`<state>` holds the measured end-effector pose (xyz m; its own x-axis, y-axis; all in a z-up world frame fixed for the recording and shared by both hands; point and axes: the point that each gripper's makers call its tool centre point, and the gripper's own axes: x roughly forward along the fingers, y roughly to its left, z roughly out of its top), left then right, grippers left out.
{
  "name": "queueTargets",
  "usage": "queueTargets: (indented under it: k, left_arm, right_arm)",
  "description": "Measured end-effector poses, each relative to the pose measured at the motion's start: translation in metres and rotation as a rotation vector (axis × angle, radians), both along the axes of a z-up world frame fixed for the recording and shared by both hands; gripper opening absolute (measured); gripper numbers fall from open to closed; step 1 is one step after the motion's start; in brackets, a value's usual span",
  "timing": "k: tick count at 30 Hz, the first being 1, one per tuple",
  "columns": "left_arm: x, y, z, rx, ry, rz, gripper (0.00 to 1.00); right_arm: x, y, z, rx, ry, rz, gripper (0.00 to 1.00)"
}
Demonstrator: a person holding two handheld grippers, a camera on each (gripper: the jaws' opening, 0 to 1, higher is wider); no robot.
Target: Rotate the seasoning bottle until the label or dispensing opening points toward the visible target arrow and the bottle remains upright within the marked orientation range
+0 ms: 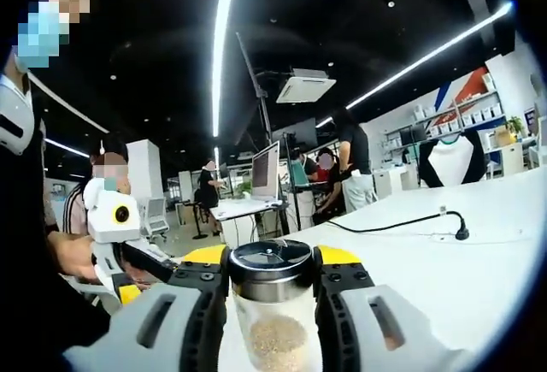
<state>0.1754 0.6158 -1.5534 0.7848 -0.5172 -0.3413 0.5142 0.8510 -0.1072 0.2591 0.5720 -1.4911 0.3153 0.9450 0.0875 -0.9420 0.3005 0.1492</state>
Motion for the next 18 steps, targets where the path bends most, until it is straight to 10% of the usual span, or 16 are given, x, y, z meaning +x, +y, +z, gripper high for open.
queueTargets:
  k: [18]
  left_arm:
    - [0.006,0.018,0.001,0.037,0.013,0.037,0.47]
  right_arm:
    - [0.017,0.017,-0.026,-0.045,-0.018,0.047,0.36]
